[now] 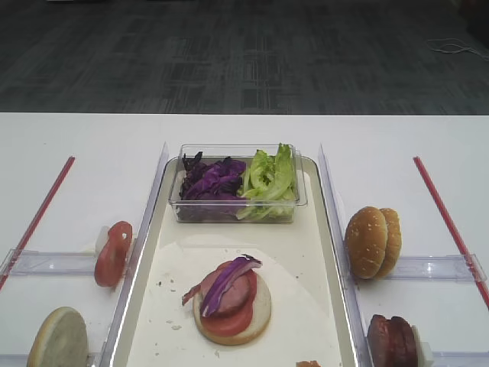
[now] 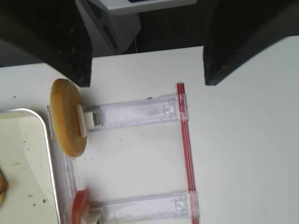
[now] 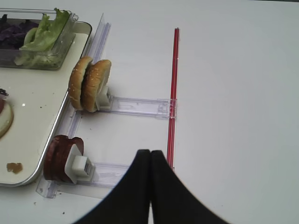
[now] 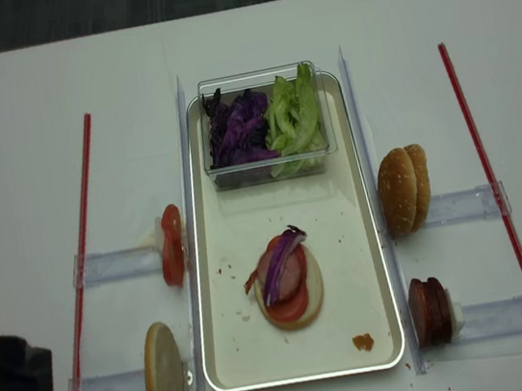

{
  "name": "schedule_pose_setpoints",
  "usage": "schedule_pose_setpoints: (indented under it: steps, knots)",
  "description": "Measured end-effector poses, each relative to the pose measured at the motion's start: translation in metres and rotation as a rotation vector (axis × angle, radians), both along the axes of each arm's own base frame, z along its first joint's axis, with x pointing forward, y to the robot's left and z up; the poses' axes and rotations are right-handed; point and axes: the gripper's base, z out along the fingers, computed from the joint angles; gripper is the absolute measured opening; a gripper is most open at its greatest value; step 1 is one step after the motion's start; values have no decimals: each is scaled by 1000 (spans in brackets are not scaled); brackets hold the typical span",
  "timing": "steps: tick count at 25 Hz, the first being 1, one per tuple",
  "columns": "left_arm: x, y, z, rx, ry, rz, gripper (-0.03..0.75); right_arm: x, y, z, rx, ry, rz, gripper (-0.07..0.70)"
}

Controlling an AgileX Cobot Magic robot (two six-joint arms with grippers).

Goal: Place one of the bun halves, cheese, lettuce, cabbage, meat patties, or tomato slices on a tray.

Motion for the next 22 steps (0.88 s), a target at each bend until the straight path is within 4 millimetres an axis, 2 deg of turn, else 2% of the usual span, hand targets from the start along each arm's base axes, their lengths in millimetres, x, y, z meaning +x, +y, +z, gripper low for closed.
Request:
schedule_pose_setpoints:
  steps: [11,22]
  knots:
    - [-38,4,-32,-9,-196,-13,470,0,0,0,0,0,0,13]
    - [-76,7,-27,-28,-465,-16,470,0,0,0,0,0,0,13]
